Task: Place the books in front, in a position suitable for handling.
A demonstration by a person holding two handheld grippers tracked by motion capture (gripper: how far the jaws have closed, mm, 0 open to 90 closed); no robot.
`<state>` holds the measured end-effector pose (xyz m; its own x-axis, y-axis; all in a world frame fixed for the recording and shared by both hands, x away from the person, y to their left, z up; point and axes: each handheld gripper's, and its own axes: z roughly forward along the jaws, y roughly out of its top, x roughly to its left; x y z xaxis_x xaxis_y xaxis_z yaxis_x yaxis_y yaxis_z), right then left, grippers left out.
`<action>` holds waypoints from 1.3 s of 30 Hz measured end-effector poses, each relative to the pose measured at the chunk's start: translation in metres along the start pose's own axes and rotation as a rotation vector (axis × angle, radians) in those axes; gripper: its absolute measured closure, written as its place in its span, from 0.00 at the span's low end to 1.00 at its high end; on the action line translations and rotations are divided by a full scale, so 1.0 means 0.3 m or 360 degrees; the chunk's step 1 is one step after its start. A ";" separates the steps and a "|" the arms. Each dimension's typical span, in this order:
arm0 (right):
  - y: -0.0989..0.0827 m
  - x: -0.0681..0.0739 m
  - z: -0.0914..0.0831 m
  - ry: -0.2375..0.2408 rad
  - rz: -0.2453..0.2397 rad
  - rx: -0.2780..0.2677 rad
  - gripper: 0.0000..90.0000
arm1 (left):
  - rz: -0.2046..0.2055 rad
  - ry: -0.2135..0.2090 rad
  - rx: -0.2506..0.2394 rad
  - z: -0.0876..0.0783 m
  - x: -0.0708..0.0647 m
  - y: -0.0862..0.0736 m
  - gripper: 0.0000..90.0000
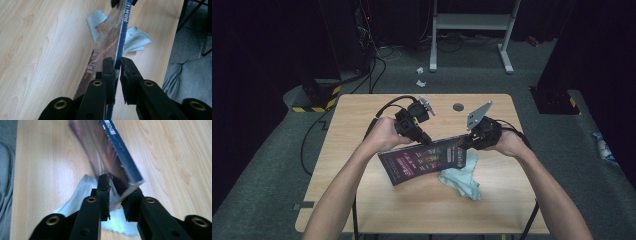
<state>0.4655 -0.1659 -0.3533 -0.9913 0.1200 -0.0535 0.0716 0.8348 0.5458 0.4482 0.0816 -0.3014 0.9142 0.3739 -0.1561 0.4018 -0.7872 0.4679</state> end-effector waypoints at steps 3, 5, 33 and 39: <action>-0.002 0.013 0.003 0.0001 -0.0018 -0.0003 0.92 | -0.0020 0.0014 -0.0012 -0.002 0.010 -0.005 0.90; -0.004 0.021 0.003 0.0010 -0.0017 -0.0012 0.93 | -0.0024 0.0009 -0.0025 -0.005 0.016 -0.008 0.89; -0.045 0.047 -0.055 0.0002 0.0066 -0.0108 0.94 | -0.0183 0.0116 -0.0194 0.005 0.120 -0.324 0.52; -0.060 0.046 -0.055 0.0005 0.0086 -0.0116 0.94 | -0.0224 0.0113 -0.0236 0.054 0.151 -0.388 0.56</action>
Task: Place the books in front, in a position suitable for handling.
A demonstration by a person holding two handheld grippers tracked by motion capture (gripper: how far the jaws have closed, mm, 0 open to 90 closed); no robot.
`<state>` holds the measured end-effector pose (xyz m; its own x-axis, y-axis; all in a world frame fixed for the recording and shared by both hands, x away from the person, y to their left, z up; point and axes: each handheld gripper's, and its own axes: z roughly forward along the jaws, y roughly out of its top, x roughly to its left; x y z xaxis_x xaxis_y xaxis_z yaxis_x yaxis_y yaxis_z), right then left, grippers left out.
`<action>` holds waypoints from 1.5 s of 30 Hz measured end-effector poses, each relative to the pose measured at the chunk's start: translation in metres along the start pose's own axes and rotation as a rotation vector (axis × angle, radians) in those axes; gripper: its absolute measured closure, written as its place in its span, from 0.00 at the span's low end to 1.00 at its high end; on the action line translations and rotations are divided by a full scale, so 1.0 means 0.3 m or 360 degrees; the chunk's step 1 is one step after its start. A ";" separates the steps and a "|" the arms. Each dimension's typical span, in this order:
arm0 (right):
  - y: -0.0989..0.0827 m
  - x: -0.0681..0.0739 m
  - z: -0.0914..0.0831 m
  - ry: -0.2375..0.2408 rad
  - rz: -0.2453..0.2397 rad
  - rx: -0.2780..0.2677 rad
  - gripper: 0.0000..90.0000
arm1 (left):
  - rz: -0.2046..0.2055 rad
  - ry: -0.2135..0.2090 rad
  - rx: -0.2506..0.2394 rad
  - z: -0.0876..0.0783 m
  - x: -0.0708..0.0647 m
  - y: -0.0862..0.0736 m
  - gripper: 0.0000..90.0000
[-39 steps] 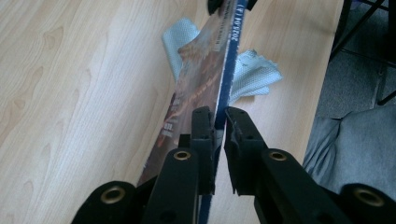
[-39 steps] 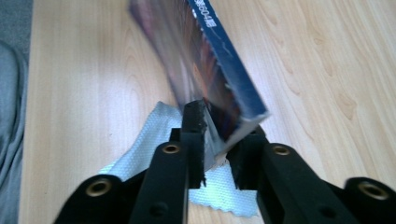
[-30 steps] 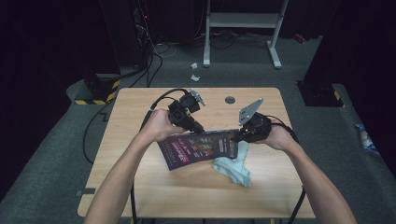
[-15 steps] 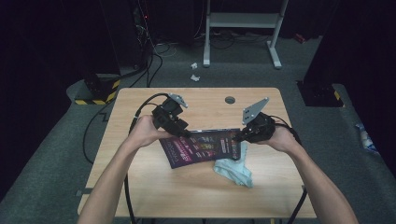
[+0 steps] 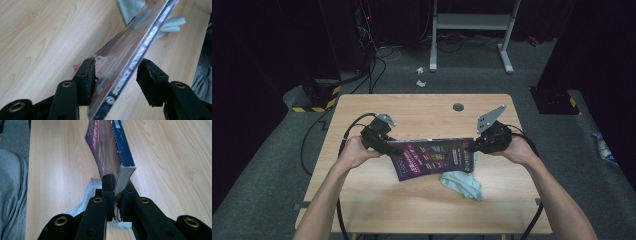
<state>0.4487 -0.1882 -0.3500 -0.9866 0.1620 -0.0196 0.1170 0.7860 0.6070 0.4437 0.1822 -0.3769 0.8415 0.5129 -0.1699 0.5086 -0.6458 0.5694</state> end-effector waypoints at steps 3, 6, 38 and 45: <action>-0.006 -0.002 -0.001 0.0004 0.0004 -0.0007 0.94 | -0.0015 -0.0006 -0.0022 0.016 0.013 -0.018 0.61; -0.010 -0.007 -0.001 0.0000 0.0010 -0.0007 0.94 | -0.0021 -0.0025 -0.0056 0.030 0.019 -0.028 0.65; -0.100 -0.120 0.042 -0.0120 0.0177 -0.0139 0.89 | 0.0110 -0.0023 -0.0171 -0.012 -0.106 -0.007 0.93; -0.086 -0.103 0.049 -0.0208 0.0141 -0.0002 0.79 | 0.0167 -0.0004 -0.0090 -0.007 -0.119 0.021 0.93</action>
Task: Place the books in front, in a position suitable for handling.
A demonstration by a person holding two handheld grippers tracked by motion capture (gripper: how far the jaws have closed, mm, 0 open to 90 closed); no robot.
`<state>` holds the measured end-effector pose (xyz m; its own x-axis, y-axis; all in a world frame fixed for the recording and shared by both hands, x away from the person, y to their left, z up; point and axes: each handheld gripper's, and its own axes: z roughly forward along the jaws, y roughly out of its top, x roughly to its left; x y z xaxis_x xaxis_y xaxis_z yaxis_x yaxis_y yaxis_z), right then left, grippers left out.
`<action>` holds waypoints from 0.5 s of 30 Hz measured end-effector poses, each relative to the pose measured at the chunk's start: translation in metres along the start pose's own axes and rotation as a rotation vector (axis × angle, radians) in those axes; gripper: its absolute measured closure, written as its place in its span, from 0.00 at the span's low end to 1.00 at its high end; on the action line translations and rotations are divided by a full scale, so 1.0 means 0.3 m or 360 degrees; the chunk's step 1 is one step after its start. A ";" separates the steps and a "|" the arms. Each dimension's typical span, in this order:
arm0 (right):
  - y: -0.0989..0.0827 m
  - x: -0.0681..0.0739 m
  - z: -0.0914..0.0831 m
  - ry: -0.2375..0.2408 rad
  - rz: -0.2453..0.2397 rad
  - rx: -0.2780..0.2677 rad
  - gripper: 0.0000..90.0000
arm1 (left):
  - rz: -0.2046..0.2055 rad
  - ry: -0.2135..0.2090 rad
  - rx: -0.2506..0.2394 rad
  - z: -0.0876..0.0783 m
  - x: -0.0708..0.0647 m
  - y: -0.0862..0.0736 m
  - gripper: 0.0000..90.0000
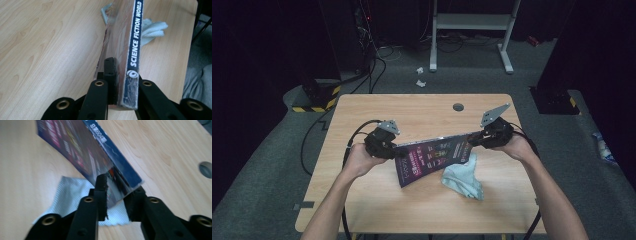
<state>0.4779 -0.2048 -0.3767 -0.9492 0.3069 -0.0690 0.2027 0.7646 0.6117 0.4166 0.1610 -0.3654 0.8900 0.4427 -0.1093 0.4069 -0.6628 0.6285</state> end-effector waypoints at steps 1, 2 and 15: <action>0.007 0.005 0.000 -0.0028 -0.0031 0.0052 0.78 | 0.0012 0.0004 0.0014 0.003 -0.001 0.006 0.93; 0.016 0.009 -0.002 -0.0051 -0.0065 0.0081 0.76 | 0.0028 0.0005 0.0017 0.001 0.001 0.010 0.93; 0.222 0.104 0.021 -0.0044 -0.0440 0.0372 0.85 | 0.0086 -0.0007 0.0056 0.014 -0.001 0.052 0.93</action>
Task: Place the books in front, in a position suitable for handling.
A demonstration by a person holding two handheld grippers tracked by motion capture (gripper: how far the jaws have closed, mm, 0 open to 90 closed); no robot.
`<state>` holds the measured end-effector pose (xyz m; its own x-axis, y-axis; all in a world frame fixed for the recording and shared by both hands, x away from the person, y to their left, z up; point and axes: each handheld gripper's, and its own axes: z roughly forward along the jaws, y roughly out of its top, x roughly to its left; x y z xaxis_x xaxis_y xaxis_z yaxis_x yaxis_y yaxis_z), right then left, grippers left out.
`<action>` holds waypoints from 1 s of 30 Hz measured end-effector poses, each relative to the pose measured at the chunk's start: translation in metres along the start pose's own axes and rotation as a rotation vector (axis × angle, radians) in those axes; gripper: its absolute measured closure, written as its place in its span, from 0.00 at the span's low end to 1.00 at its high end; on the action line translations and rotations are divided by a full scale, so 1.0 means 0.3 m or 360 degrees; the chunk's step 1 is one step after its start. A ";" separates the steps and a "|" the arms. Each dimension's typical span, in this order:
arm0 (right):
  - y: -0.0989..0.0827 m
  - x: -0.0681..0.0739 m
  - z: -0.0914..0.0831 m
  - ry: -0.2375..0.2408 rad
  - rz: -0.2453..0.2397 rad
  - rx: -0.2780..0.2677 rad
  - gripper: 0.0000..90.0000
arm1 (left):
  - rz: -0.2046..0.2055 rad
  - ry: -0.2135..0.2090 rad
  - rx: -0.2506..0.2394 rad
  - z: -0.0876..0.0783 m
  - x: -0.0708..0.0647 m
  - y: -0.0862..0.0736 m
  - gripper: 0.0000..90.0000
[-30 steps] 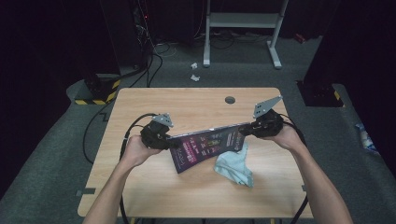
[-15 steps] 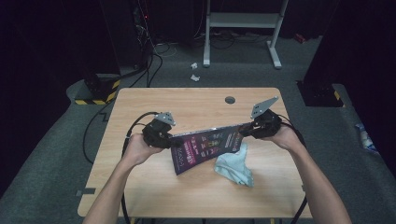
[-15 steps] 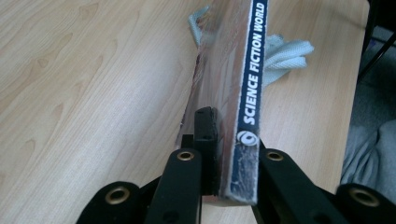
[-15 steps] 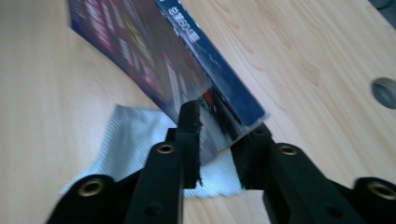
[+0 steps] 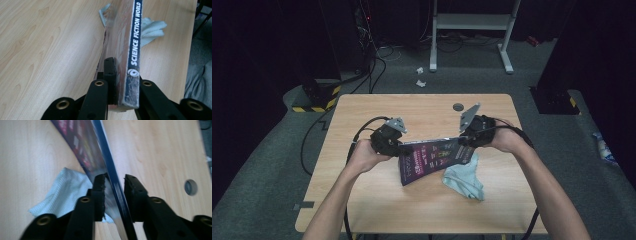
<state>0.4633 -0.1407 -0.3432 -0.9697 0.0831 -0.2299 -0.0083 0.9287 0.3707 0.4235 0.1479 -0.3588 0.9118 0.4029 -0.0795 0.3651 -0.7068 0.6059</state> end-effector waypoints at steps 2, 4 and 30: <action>0.019 0.002 0.006 0.0005 -0.0036 0.0042 0.88 | -0.0053 -0.0019 -0.0040 0.001 0.012 -0.023 0.93; 0.028 0.016 0.009 0.0047 -0.0085 0.0034 0.91 | -0.0070 -0.0035 -0.0062 0.007 0.025 -0.050 0.91; -0.031 -0.004 -0.032 -0.0104 0.0068 -0.0123 0.69 | -0.0086 0.0097 -0.0196 0.051 -0.004 -0.088 0.94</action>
<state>0.4623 -0.1529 -0.3378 -0.9516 0.1480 -0.2695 0.0117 0.8934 0.4491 0.4156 0.1572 -0.3867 0.8769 0.4757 -0.0686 0.3842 -0.6080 0.6948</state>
